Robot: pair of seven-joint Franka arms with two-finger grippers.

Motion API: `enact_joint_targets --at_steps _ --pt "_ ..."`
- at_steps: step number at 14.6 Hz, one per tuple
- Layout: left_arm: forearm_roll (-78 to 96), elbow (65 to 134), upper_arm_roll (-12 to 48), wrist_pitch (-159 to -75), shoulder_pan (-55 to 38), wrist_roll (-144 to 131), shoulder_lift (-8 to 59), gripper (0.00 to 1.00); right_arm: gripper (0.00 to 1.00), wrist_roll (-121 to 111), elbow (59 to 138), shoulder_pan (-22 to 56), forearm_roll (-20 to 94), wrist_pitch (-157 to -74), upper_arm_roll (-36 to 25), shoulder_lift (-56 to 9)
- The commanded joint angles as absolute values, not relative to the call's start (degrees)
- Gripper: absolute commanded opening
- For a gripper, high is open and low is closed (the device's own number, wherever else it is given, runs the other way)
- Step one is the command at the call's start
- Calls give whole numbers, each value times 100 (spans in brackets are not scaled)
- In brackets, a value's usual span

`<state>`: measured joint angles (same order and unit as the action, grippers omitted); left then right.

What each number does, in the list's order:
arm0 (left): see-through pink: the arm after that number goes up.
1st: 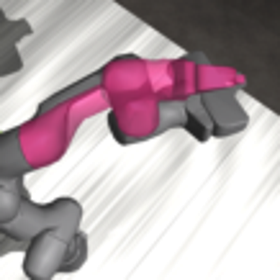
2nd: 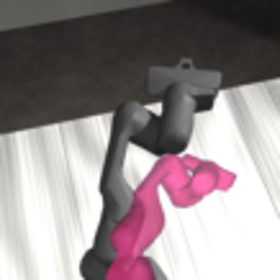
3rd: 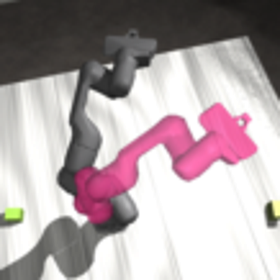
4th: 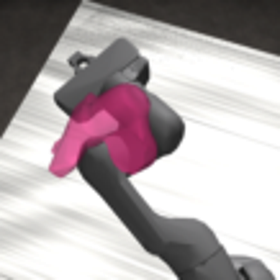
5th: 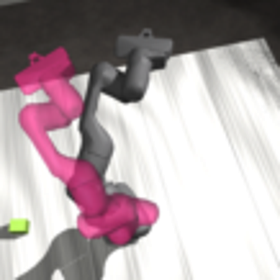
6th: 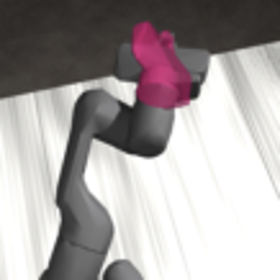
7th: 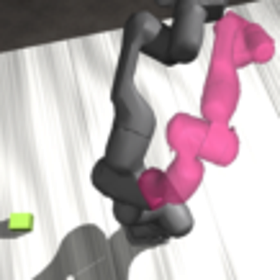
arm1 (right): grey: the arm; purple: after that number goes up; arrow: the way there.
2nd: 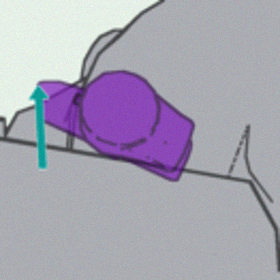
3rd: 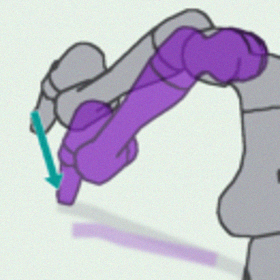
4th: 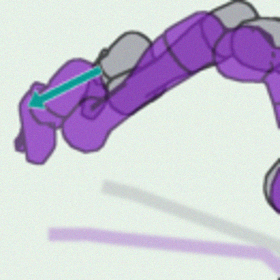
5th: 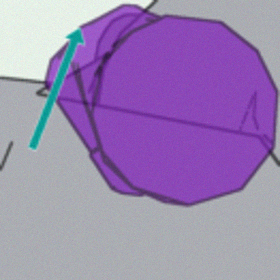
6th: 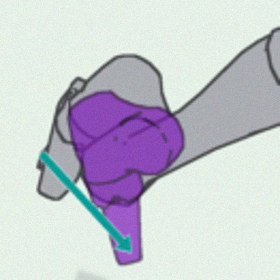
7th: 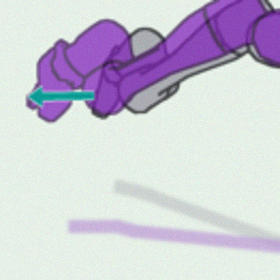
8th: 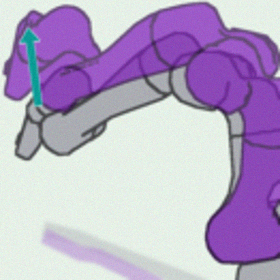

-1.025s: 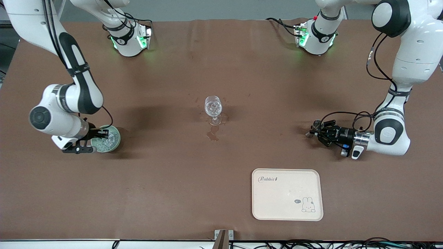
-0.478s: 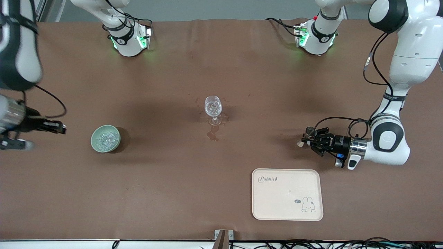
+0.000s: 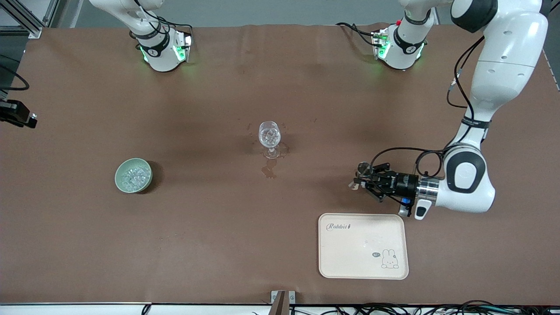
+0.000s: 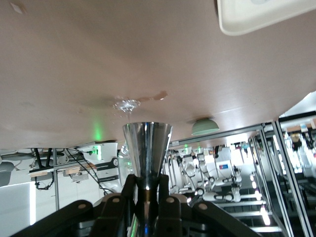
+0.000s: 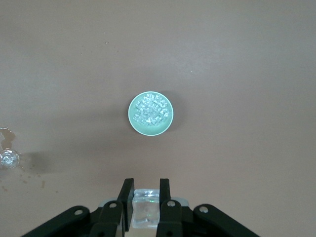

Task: Pour wine and add ice with both arms
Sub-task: 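Bring the left gripper's jigger over the glass while the right gripper holds ice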

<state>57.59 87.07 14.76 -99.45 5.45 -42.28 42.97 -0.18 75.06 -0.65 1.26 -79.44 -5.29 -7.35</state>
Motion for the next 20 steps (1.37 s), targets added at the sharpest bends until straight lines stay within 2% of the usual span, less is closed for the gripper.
enact_joint_targets --at_steps 1,6,12,15,17,20 --pt "5819 8929 1477 -10159 309 -4832 3816 0 0 79 7585 -106 70 -7998 -475 -677" --pt "5792 9482 1477 -10492 -157 -5352 3052 0 0 62 7681 -114 70 -8217 -475 -659" --pt "5775 10185 1485 -12099 -1272 -6492 2418 0 0 53 7796 -97 62 -8323 -466 -589" --pt "5513 10222 1485 -12409 -1606 -7108 2364 0 0 18 7787 -105 62 -8306 -466 -598" --pt "4654 10204 1485 -12970 -2037 -8159 2355 0 0 18 7787 -97 62 -8288 -466 -598" --pt "3815 10072 1512 -12999 -2171 -8876 2329 0 0 26 7778 -88 62 -8297 -466 -598"
